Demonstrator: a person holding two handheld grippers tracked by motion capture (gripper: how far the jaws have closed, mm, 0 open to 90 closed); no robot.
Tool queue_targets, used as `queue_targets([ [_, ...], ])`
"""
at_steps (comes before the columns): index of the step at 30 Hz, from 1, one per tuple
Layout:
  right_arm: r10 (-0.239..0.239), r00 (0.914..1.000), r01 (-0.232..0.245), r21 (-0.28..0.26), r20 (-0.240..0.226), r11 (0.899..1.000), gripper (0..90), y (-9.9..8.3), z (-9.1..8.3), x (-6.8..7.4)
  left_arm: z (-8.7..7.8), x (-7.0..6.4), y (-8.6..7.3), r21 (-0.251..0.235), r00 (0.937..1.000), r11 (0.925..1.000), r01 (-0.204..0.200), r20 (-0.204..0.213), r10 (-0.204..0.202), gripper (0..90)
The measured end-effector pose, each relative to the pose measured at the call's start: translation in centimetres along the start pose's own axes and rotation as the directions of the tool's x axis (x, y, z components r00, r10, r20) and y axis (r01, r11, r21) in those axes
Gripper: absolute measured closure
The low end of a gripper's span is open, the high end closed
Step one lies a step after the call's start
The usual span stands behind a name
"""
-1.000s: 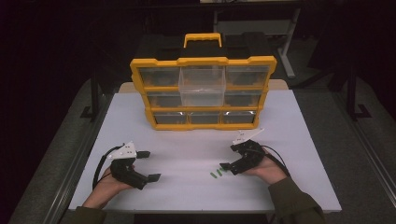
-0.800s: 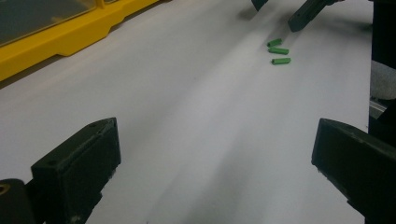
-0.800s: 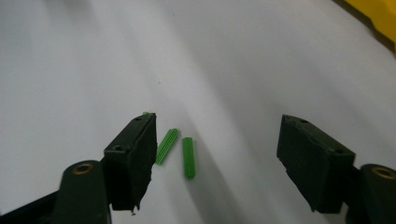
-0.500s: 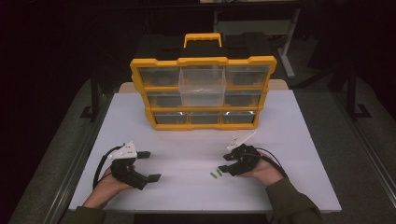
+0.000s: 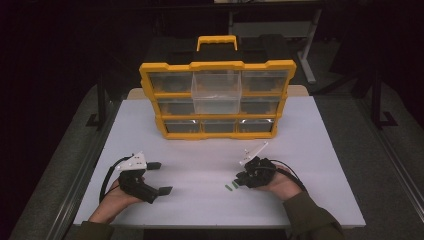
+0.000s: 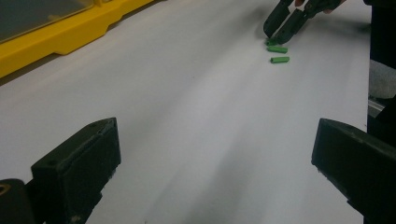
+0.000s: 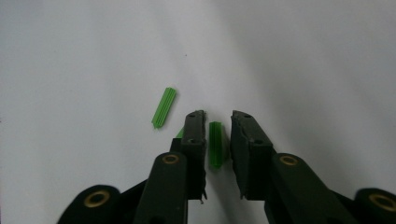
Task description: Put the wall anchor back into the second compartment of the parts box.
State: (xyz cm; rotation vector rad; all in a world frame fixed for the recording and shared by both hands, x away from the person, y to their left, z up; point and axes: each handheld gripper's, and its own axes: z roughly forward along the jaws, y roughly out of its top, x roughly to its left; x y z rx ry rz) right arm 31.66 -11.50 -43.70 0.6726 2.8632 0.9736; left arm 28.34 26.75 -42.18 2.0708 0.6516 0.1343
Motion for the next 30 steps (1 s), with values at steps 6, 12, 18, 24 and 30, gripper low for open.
queue_targets([
  [6, -0.022, 0.9996, 0.022, 0.008, 0.018, 1.0, 83.4, 0.0, 0.1, 0.1, 0.0, 0.0, 0.0, -0.002, 1.0, 1.0, -0.006, -0.005, 0.006, 3.2],
  [12, -0.023, 0.9995, 0.023, 0.01, 0.022, 1.0, 83.7, 0.0, 0.1, 0.1, 0.0, 0.0, -0.1, 0.004, 0.9999, 1.0, -0.001, -0.016, 0.001, 3.4],
  [18, -0.008, 0.9998, 0.008, 0.011, 0.017, 1.0, 83.7, 0.0, -0.1, 0.0, -0.1, 0.1, 0.0, -0.006, 0.9996, 1.0, -0.007, -0.026, 0.007, 2.8],
  [24, 0.023, 0.9997, -0.022, -0.004, 0.011, 1.0, 83.7, 0.3, -1.0, -0.3, 0.0, 0.0, -0.1, 0.008, 0.9995, 0.9999, -0.009, -0.031, 0.01, 0.9],
  [30, 0.038, 0.9993, -0.038, -0.02, 0.005, 0.999, 83.6, 0.7, -2.2, -0.6, 0.1, 0.0, -0.3, 0.016, 0.9992, 0.9997, -0.02, -0.035, 0.021, 0.9],
])
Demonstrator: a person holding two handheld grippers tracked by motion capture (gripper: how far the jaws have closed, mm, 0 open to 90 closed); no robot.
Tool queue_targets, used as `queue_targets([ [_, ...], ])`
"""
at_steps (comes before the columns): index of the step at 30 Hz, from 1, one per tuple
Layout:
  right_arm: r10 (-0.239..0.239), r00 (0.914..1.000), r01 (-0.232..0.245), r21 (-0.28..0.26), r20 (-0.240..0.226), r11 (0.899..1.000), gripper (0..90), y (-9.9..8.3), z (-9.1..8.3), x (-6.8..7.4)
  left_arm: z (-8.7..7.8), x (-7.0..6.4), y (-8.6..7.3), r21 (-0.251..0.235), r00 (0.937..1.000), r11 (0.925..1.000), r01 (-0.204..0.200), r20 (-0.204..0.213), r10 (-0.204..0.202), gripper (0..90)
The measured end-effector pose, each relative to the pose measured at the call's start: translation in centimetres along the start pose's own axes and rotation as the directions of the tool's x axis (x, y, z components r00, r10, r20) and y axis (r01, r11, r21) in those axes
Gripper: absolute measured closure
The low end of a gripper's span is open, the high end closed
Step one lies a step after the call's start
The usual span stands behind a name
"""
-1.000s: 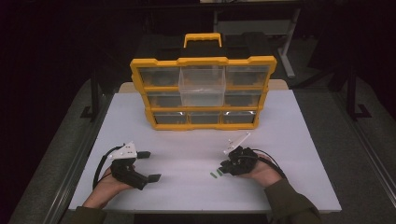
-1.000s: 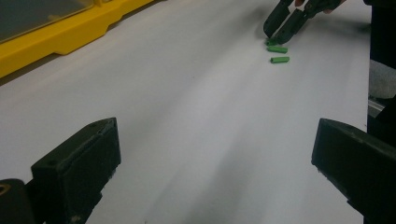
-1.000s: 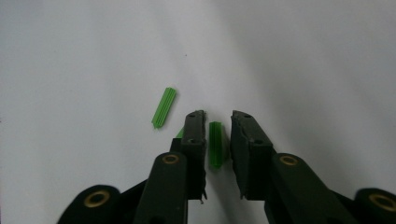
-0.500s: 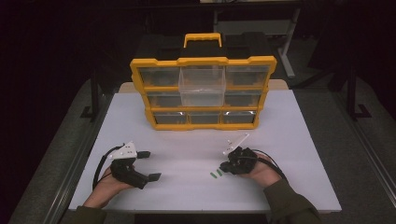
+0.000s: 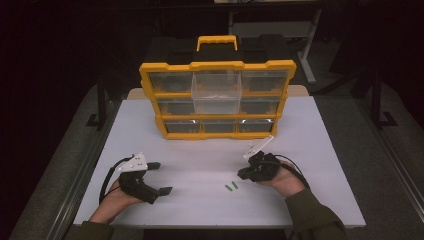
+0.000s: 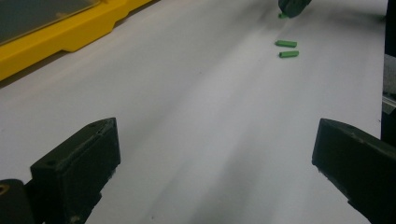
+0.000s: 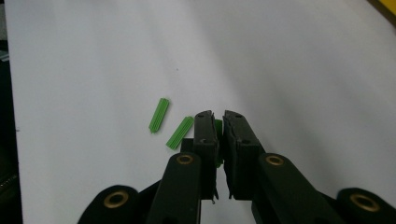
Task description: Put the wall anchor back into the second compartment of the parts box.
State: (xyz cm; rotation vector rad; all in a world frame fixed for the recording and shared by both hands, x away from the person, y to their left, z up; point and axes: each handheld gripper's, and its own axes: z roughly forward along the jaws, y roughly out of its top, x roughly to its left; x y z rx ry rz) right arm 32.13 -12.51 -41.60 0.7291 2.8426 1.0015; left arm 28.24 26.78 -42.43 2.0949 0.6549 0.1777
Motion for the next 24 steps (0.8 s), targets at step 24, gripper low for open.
queue_targets([
  [24, 0.021, 0.9998, -0.02, -0.018, 0.007, 1.0, 83.7, 3.1, -5.3, -1.3, -0.1, 0.0, 0.0, -0.004, 0.9997, 1.0, -0.008, 0.022, 0.009, 1.0],
])
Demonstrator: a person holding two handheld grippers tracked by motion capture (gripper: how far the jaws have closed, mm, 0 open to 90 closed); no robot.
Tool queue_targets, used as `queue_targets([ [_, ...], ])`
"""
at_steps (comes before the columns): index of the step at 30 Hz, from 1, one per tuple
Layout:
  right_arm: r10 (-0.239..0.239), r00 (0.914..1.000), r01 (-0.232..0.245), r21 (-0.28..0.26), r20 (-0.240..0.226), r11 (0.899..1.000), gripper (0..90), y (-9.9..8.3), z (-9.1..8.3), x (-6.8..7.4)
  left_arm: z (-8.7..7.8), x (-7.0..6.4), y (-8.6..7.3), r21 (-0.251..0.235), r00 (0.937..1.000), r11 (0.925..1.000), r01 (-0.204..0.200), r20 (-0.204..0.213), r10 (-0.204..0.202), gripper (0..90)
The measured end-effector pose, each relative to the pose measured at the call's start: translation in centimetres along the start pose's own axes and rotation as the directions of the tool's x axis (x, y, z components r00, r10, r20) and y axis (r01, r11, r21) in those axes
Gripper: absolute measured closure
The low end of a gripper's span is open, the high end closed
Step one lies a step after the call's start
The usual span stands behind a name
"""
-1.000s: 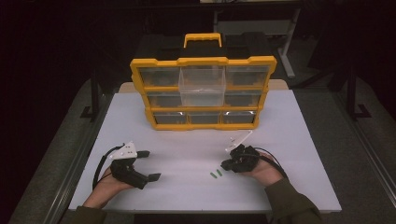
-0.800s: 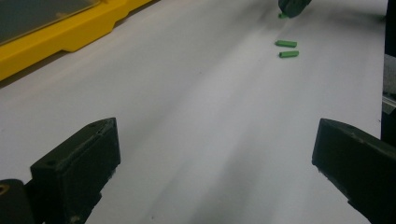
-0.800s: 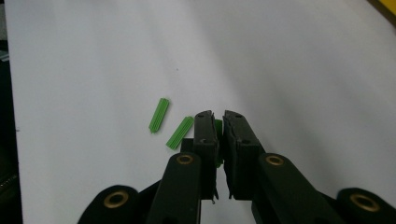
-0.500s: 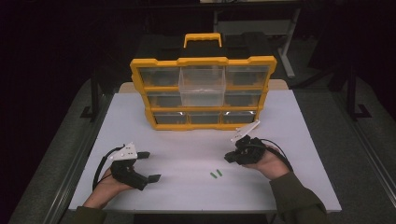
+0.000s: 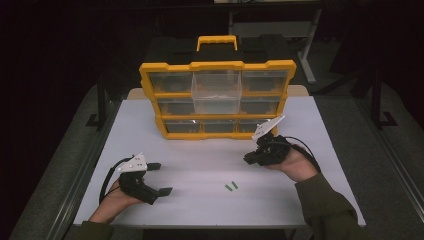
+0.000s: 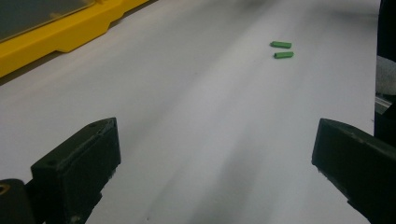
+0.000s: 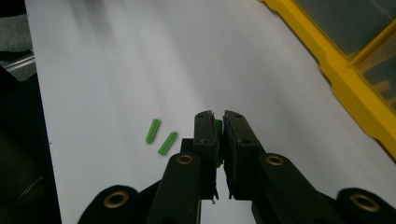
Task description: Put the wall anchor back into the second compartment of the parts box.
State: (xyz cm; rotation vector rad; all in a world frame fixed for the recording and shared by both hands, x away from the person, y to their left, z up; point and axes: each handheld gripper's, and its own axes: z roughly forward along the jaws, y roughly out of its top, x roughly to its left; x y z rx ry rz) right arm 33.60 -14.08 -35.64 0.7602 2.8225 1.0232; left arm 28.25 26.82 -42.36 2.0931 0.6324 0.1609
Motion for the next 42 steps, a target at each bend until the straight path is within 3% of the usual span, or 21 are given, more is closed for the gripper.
queue_targets([
  [10, -0.012, 0.9999, 0.012, 0.003, -0.003, 1.0, 83.7, 2.0, -2.1, -0.1, 0.0, -0.1, 0.0, -0.005, 1.0, 0.9999, 0.009, 0.002, -0.009, 1.1],
  [23, -0.044, 0.9984, 0.044, -0.007, 0.037, 0.999, 83.7, 4.8, -4.9, -0.6, -0.1, 0.0, 0.0, -0.012, 0.9999, 0.9998, 0.013, 0.006, -0.013, 1.2],
  [42, -0.024, 0.9986, 0.026, -0.046, 0.047, 0.999, 83.8, 8.5, -9.1, -1.3, -0.1, -0.1, 0.0, -0.005, 0.9998, 0.9999, 0.015, 0.015, -0.015, 1.5],
])
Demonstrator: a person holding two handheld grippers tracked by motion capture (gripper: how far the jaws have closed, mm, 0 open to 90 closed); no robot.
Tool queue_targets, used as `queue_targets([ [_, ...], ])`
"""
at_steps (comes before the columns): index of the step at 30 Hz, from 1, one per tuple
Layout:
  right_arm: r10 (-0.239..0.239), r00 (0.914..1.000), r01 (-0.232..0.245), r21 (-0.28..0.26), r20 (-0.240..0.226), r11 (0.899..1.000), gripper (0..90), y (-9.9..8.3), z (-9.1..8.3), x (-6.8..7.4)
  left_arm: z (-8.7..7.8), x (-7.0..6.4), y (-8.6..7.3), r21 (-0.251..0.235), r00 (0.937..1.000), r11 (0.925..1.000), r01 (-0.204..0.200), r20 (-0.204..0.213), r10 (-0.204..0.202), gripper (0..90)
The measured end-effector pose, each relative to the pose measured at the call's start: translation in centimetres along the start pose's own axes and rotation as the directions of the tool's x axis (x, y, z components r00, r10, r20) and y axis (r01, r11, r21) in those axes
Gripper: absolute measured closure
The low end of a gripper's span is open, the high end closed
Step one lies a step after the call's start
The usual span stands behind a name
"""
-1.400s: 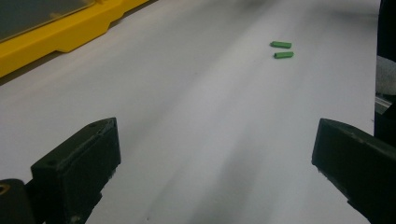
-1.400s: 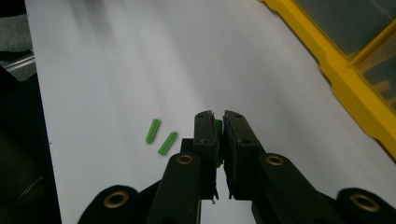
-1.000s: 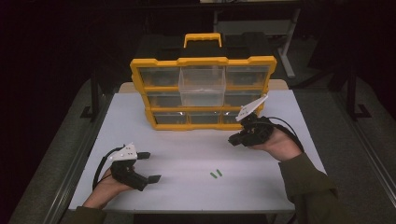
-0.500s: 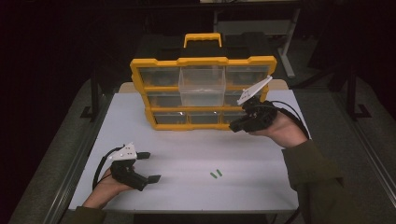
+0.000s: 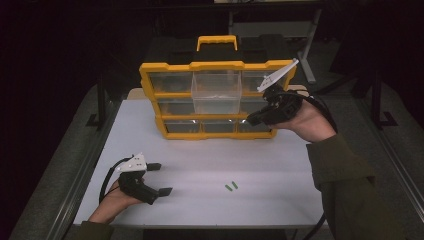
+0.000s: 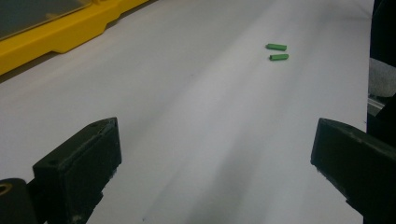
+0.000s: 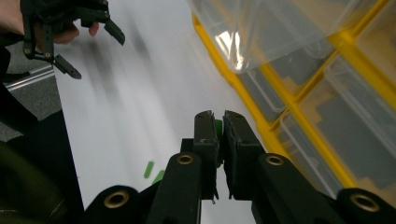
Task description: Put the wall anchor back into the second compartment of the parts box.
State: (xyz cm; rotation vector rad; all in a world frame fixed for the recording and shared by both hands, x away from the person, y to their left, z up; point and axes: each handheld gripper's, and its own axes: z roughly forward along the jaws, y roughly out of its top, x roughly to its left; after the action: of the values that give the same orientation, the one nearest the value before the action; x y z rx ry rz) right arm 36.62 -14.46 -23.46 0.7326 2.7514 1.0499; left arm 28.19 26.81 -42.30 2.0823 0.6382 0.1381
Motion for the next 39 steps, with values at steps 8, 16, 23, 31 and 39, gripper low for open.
queue_targets([
  [8, 0.007, 0.9991, -0.007, -0.007, 0.041, 1.0, 84.0, 1.6, -2.0, -0.6, 0.1, -0.1, 0.0, 0.002, 1.0, 1.0, 0.003, 0.003, -0.003, 1.5],
  [16, 0.006, 0.9976, -0.004, -0.033, 0.069, 0.999, 84.0, 3.6, -4.2, -1.3, 0.1, -0.1, 0.0, 0.009, 1.0, 1.0, 0.004, 0.006, -0.005, 1.5],
  [23, -0.013, 0.9956, 0.017, -0.05, 0.092, 0.999, 84.0, 5.7, -5.5, -1.2, 0.0, 0.0, 0.0, 0.009, 0.9999, 0.9999, 0.01, 0.004, -0.01, 1.5],
  [31, -0.033, 0.9953, 0.039, -0.061, 0.091, 0.997, 83.9, 7.8, -5.4, -0.8, -0.1, 0.0, 0.0, 0.014, 1.0, 0.9999, 0.007, 0.002, -0.007, 1.5],
  [39, -0.045, 0.9967, 0.049, -0.057, 0.067, 0.997, 83.6, 9.6, -3.9, -0.6, -0.2, 0.1, 0.0, 0.004, 0.9999, 0.9999, 0.016, 0.002, -0.016, 1.5],
])
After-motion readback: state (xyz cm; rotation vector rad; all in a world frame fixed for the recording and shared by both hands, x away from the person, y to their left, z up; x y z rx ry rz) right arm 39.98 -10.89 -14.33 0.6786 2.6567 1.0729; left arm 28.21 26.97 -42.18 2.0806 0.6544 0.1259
